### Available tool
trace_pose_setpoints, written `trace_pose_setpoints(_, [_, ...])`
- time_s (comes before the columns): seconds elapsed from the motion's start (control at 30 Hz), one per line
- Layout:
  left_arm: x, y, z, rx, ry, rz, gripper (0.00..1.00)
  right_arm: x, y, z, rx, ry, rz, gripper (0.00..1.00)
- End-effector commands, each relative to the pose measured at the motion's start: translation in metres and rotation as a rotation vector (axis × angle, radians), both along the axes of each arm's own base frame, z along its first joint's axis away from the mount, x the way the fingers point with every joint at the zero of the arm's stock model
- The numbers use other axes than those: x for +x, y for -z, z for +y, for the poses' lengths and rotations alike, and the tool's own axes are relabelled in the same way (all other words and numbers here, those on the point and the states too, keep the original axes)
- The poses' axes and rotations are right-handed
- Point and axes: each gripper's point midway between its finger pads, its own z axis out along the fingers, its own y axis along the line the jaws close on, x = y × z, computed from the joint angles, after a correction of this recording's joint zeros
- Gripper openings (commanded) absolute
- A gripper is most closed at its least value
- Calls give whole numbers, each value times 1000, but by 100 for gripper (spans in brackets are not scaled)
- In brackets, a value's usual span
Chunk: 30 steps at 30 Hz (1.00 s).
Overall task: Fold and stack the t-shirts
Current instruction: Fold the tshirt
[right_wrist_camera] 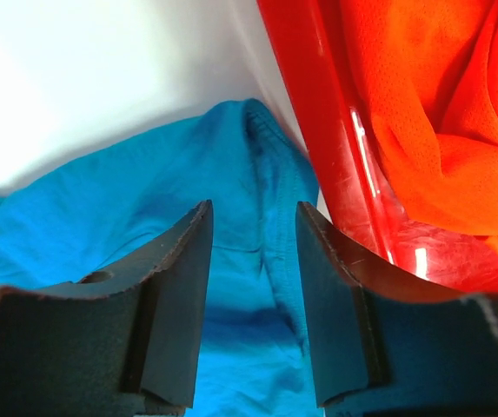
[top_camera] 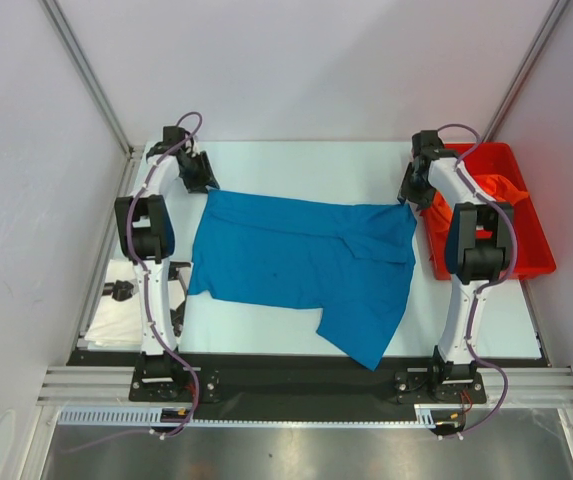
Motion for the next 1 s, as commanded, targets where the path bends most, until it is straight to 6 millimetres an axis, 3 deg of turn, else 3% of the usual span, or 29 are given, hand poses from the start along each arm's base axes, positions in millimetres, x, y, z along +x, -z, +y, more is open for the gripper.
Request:
trace_pose_setpoints(0.0, [-4,-4,-5,-8,17,-6,46,6,-7,-9,-49,-10,-6,48])
trace_pose_setpoints(0.3, [7,-10,-7,-34,-6,-41,24,16,6,-9,-54,-16,5,51])
trace_pose_setpoints(0.43, [9,-13,-7,-40,-14,-49,13,20,10,-10,-62,-13,8,46])
trace_pose_setpoints(0.97, [11,-12,-6,-57,-16,-56,0,31,28,-19,-156,20,34,38])
